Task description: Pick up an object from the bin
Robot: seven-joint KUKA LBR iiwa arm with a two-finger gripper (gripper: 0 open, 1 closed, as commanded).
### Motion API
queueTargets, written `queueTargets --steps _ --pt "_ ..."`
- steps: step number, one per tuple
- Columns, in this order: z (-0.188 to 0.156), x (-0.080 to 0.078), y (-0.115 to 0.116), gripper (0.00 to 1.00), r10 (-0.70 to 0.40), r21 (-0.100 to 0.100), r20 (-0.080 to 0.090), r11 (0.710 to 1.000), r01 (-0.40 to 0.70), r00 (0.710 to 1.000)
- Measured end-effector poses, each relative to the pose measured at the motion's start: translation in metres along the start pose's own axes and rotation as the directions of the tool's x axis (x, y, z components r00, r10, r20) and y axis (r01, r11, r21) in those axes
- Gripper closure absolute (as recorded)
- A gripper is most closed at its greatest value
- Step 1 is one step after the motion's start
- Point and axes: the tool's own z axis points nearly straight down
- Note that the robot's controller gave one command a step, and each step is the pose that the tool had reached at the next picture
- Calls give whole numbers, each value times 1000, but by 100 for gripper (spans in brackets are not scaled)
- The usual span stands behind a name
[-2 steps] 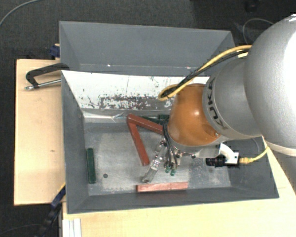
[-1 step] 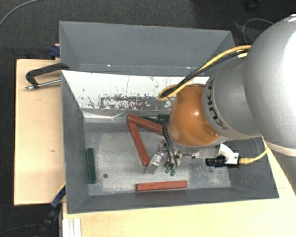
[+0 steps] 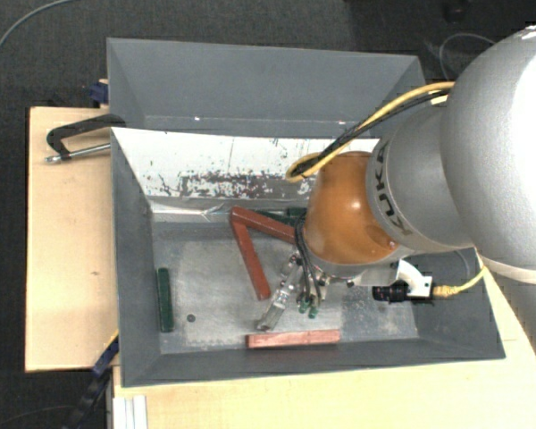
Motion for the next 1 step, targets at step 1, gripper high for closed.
queueTargets --steps 1 --pt "0 -27 -21 0 10 0 3 1000 -10 1000"
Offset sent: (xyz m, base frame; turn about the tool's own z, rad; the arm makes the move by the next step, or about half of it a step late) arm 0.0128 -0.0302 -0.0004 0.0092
